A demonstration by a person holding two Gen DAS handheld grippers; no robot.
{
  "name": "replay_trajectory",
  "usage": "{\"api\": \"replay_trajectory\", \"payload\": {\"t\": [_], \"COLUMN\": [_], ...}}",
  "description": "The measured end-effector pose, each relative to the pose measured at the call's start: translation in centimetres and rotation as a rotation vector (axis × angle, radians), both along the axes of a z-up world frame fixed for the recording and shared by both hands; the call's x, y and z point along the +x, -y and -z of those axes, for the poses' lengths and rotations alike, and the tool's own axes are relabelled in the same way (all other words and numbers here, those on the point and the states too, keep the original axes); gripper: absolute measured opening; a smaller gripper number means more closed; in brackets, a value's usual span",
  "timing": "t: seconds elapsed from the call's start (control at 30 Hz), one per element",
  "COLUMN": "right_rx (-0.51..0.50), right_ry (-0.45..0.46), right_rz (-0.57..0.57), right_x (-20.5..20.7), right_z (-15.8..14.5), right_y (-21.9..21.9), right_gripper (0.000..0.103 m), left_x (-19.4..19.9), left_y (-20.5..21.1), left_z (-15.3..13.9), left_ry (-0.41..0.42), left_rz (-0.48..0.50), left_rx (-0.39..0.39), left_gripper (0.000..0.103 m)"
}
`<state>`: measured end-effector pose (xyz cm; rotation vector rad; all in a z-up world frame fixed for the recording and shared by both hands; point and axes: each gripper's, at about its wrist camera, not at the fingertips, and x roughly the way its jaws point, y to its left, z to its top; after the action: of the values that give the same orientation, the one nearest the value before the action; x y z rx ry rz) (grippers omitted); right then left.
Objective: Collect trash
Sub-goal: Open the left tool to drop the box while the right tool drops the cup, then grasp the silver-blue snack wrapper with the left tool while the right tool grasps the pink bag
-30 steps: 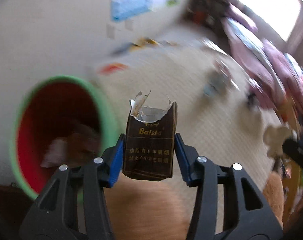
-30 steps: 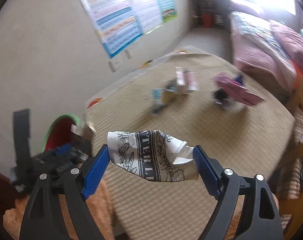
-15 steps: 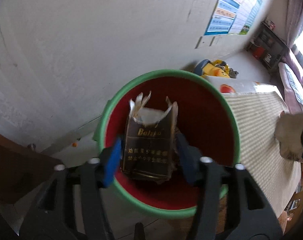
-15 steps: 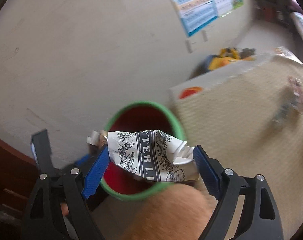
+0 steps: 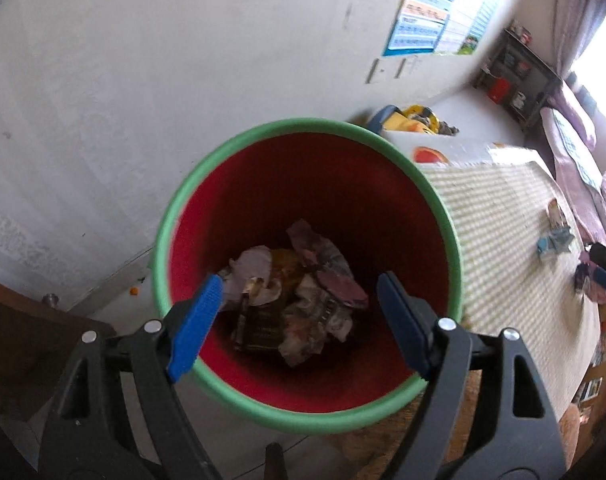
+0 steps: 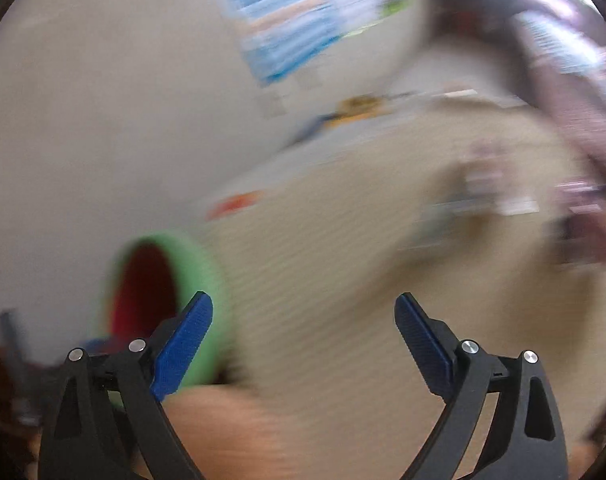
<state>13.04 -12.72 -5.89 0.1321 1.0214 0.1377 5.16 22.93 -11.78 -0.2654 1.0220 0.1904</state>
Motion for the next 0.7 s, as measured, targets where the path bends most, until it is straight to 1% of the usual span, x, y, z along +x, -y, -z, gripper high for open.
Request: {"api": "replay_trajectory", "payload": {"t": [0.1, 0.13, 0.17, 0.27, 0.33, 0.37, 0.4, 0.43, 0.47, 0.53, 0.63, 0.7], "right_rx": [-0.194, -0.239, -0.263, -0.269, -0.244, -0.222, -0.205, -0.179, -0.154, -0.083, -0.001, 0.07], "right_ry": [0.025, 0.021, 0.017, -0.033, -0.095, -0.117, -0.127, -0.141, -0.149, -0.106, -0.015, 0.012], "right_rz": [0.122, 0.157, 0.182, 0.222, 0.223, 0.216, 0.207, 0.195, 0.192, 0.203, 0.203, 0.201], "right_x": [1.1, 1.7, 2.1, 3.6, 4.8, 5.1, 5.1, 5.3, 5.1, 3.8, -0.1, -3.2], "right_z": [0.0, 0.2, 0.4, 1.7, 3.6, 4.5, 4.7, 5.2, 5.4, 4.6, 2.5, 1.7], "right_y": [7.3, 9.4, 11.0, 15.2, 17.0, 17.5, 17.9, 18.1, 18.3, 18.7, 18.2, 17.6], "right_gripper": [0.089, 0.089, 0.089, 0.089, 0.088, 0.085, 0.067, 0.037, 0.028, 0.018, 0.018, 0.018], "left_x": [0.6, 0.8, 1.1, 2.0, 2.8, 3.1, 3.5, 3.9, 4.1, 5.1, 6.8, 8.0], "left_y": [1.8, 2.4, 3.5, 6.5, 9.5, 10.5, 12.0, 13.5, 14.6, 17.6, 21.7, 24.2], "left_z": [0.0, -0.1, -0.3, -1.0, -1.7, -2.0, -2.3, -2.6, -2.8, -3.2, -3.0, -2.5], "left_ry": [-0.001, -0.001, 0.002, 0.007, 0.021, 0.028, 0.038, 0.046, 0.051, 0.072, 0.082, 0.076], "left_rz": [0.032, 0.044, 0.065, 0.129, 0.197, 0.22, 0.253, 0.285, 0.306, 0.372, 0.451, 0.5], "left_rx": [0.012, 0.012, 0.012, 0.019, 0.025, 0.025, 0.023, 0.023, 0.023, 0.03, 0.037, 0.039], "left_gripper": [0.077, 0.077, 0.077, 0.077, 0.077, 0.077, 0.077, 0.077, 0.077, 0.077, 0.077, 0.077]}}
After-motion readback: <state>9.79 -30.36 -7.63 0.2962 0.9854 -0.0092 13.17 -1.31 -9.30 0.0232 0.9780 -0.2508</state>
